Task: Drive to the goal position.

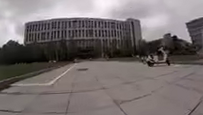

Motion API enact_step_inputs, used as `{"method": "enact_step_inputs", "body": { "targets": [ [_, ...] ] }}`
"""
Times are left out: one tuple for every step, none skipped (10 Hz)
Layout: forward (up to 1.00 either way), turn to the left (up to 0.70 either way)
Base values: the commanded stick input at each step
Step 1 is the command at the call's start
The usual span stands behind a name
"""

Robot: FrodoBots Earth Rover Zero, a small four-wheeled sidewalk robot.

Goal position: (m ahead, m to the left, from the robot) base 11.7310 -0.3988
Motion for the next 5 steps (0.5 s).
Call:
{"method": "enact_step_inputs", "body": {
  "targets": [
    [1.00, 0.00],
    [1.00, 0.00],
    [1.00, 0.00],
    [1.00, 0.00],
    [1.00, 0.00]
  ]
}}
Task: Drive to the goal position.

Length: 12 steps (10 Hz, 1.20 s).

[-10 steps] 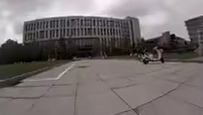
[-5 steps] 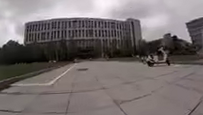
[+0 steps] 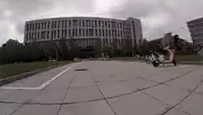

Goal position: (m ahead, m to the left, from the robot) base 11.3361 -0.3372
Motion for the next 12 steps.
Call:
{"method": "enact_step_inputs", "body": {
  "targets": [
    [1.00, 0.00],
    [1.00, 0.00],
    [1.00, 0.00],
    [1.00, 0.00],
    [1.00, 0.00],
    [1.00, 0.00],
    [1.00, 0.00],
    [1.00, 0.00],
    [1.00, 0.00],
    [1.00, 0.00],
    [1.00, 0.00],
    [1.00, 0.00]
  ]
}}
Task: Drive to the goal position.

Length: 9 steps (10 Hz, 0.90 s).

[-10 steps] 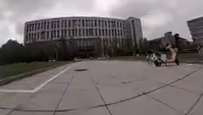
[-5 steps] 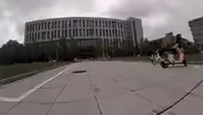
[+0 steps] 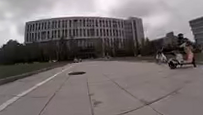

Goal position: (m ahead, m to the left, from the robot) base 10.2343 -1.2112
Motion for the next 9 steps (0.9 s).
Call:
{"method": "enact_step_inputs", "body": {
  "targets": [
    [1.00, 0.00],
    [1.00, 0.00],
    [1.00, 0.00],
    [1.00, 0.00],
    [1.00, 0.00],
    [1.00, 0.00],
    [1.00, 0.00],
    [1.00, 0.11],
    [1.00, 0.25]
  ]
}}
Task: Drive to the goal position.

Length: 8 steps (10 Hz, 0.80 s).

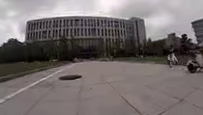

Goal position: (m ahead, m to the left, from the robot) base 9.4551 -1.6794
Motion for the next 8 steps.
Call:
{"method": "enact_step_inputs", "body": {
  "targets": [
    [1.00, 0.00],
    [1.00, 0.00],
    [1.00, 0.00],
    [1.00, 0.00],
    [1.00, 0.00],
    [1.00, 0.00],
    [1.00, 0.00],
    [1.00, 0.00]
  ]
}}
